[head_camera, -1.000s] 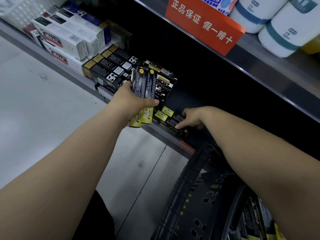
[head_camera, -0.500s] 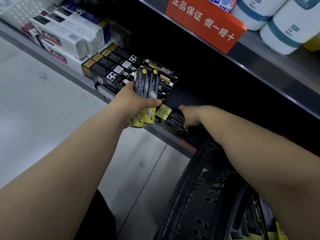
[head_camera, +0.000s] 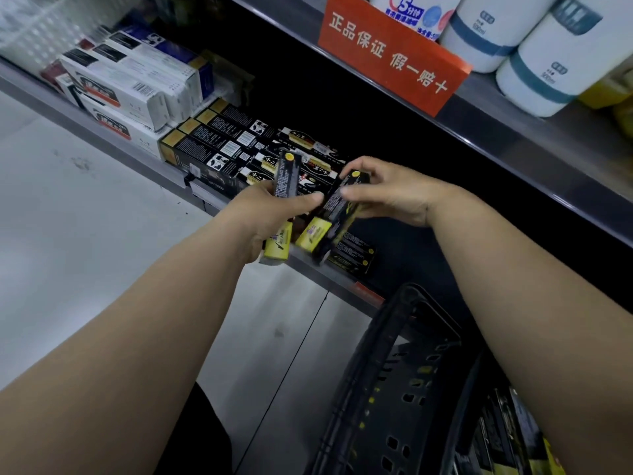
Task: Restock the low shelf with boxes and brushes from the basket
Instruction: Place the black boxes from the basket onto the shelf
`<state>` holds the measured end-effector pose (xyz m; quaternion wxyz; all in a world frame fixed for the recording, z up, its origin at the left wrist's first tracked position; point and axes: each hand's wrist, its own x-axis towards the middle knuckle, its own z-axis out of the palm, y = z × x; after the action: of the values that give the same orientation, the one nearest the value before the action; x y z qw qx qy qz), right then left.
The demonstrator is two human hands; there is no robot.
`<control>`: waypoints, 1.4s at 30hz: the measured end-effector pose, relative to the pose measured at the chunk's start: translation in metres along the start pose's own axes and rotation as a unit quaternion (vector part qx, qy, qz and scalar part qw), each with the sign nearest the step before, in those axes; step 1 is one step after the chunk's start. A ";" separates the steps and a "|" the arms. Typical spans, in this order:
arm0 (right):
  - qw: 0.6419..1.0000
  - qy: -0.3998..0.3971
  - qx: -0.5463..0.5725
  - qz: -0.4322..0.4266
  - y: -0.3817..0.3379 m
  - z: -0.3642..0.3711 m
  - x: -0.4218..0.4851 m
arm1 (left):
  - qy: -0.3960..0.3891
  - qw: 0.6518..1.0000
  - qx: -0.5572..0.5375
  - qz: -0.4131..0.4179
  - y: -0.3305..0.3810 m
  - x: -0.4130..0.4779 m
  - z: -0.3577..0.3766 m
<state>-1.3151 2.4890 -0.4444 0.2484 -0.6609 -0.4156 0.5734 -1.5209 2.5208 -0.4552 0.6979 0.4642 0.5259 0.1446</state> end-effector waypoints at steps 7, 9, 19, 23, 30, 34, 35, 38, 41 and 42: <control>0.947 0.265 -0.072 0.166 0.038 -0.051 0.004 | 0.069 0.997 0.020 0.021 -0.002 0.002 -0.001; 0.927 0.259 -0.212 0.173 0.046 -0.049 0.013 | 0.055 0.998 0.033 0.013 -0.003 0.004 0.000; 0.844 0.015 -0.506 0.180 0.062 0.009 0.045 | 0.041 0.996 0.085 -0.003 -0.004 0.008 -0.001; 0.845 -0.022 -0.499 0.189 0.060 0.003 0.040 | 0.043 0.994 0.103 0.014 -0.006 0.010 0.000; 0.963 0.016 -0.268 0.035 0.008 0.012 0.025 | 0.054 0.969 0.224 0.094 -0.004 0.005 0.000; 0.960 -0.024 -0.244 -0.133 -0.017 0.032 0.007 | 0.027 0.960 0.243 0.135 -0.002 0.001 0.002; 0.957 -0.010 -0.256 -0.136 -0.018 0.032 0.005 | 0.019 0.961 0.239 0.141 -0.002 0.000 0.003; 0.955 0.027 -0.283 -0.086 -0.011 0.014 0.002 | 0.041 0.956 0.244 0.159 -0.003 0.003 0.003; 0.958 0.064 -0.281 -0.010 0.006 -0.014 -0.002 | 0.059 0.957 0.237 0.159 -0.004 0.006 -0.001; 0.958 0.081 -0.275 0.015 0.012 -0.023 -0.002 | 0.053 0.958 0.235 0.156 -0.005 0.006 -0.002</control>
<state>-1.2898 2.4844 -0.4475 0.0813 -0.7542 -0.5255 0.3852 -1.5215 2.5237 -0.4631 0.5093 0.6828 0.5025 0.1481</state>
